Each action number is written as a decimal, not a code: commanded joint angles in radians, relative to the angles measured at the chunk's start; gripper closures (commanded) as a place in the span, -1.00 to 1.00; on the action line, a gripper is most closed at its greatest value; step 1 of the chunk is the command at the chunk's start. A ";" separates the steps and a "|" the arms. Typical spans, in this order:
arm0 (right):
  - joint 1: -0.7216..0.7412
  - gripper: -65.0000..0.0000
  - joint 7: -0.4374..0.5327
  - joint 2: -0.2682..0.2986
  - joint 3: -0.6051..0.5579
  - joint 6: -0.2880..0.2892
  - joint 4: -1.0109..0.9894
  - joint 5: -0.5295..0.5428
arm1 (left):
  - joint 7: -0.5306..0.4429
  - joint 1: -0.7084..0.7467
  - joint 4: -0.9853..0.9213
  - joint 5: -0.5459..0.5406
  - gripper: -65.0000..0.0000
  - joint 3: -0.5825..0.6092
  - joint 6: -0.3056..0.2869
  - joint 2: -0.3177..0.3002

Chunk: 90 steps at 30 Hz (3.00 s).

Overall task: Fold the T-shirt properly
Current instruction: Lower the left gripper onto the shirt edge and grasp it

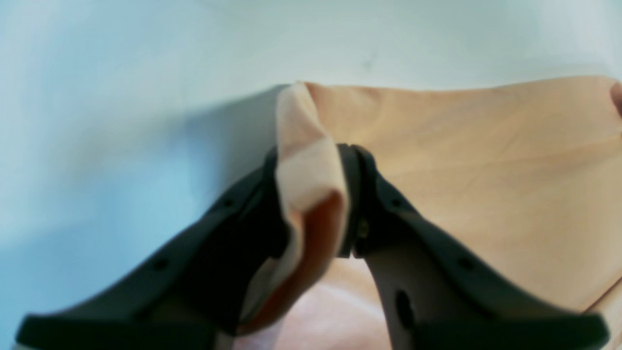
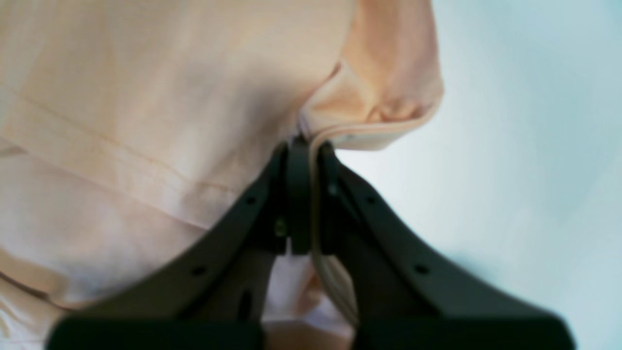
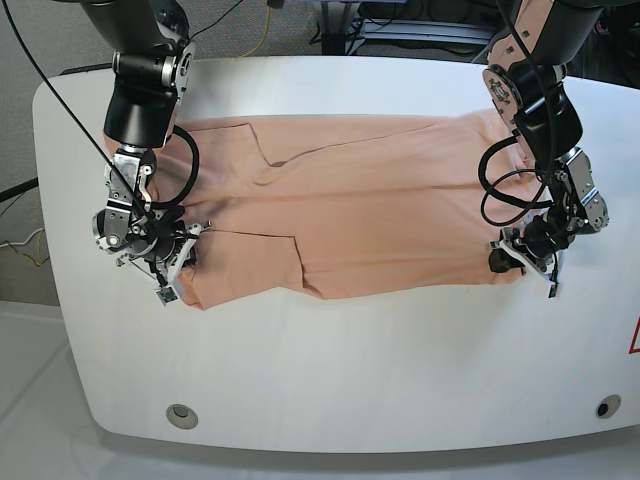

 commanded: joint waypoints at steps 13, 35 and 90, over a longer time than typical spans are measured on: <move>0.024 1.00 0.005 0.012 0.000 -0.005 0.022 0.001 | -0.070 -0.026 0.181 -0.009 0.64 0.098 -0.001 -0.031; -0.014 1.00 -0.028 -0.015 0.004 -0.005 0.160 0.005 | -0.070 -0.021 0.197 -0.003 0.63 0.189 -0.001 -0.018; -0.035 1.00 -0.030 -0.016 0.000 0.002 0.162 0.008 | -0.380 0.171 0.218 0.132 -0.54 0.244 0.193 -0.062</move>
